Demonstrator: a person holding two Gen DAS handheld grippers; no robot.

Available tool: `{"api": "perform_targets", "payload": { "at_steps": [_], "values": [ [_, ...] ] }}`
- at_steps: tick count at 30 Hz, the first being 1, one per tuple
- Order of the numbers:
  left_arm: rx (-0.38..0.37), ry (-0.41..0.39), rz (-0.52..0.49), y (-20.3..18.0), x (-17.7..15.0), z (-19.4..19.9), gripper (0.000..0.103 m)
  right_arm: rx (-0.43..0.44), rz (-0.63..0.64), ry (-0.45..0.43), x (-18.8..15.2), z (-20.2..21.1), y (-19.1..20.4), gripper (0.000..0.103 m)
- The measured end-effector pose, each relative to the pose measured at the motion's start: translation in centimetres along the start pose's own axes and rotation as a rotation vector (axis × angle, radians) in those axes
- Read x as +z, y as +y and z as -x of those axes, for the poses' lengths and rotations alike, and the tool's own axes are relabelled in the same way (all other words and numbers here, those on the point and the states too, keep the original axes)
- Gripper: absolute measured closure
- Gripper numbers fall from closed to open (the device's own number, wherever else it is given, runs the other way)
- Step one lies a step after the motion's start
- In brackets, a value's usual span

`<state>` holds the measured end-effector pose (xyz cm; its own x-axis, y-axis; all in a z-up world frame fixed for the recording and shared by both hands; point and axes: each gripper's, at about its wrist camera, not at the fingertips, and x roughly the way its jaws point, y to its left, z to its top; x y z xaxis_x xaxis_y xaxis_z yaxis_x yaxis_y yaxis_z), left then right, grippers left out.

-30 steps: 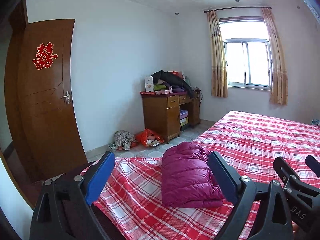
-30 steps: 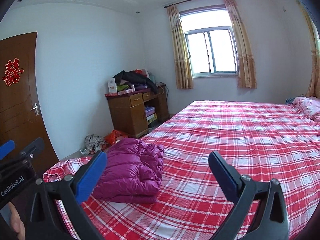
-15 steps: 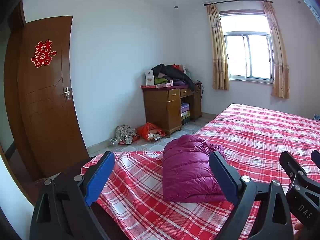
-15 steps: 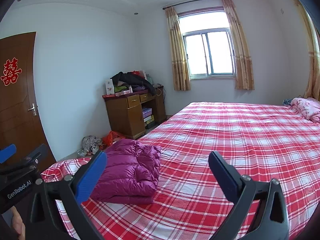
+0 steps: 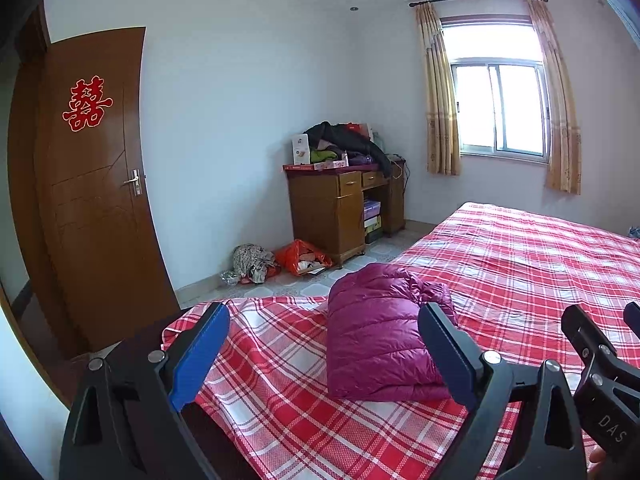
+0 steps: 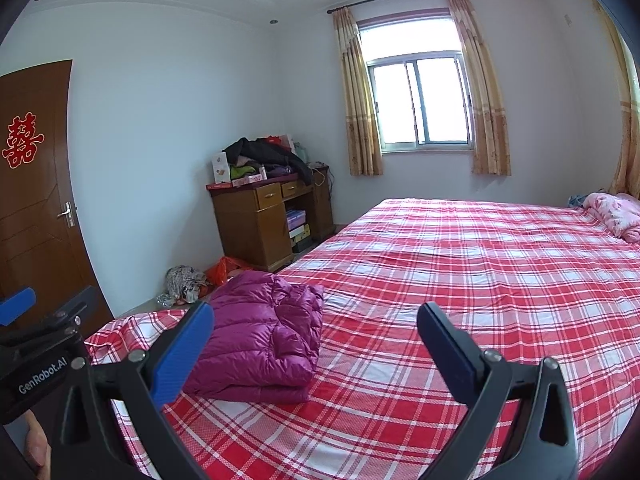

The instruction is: Fold large clothes

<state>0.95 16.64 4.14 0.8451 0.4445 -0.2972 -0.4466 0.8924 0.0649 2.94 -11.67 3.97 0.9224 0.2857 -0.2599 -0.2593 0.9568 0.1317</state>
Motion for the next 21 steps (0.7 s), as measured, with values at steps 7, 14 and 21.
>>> {"api": "perform_targets", "payload": {
  "at_steps": [7, 14, 21],
  "values": [
    [0.003, 0.01, 0.0, -0.03, -0.18, -0.4, 0.007, 0.003, -0.005, 0.008, -0.05, -0.23, -0.09, 0.0],
    [0.002, 0.013, -0.002, -0.02, -0.17, -0.49, 0.007, 0.001, -0.005, 0.012, -0.08, -0.33, -0.06, 0.0],
    [0.003, 0.013, -0.005, -0.08, -0.22, -0.57, 0.007, 0.003, -0.009, 0.013, -0.12, -0.33, -0.16, 0.0]
  ]
}}
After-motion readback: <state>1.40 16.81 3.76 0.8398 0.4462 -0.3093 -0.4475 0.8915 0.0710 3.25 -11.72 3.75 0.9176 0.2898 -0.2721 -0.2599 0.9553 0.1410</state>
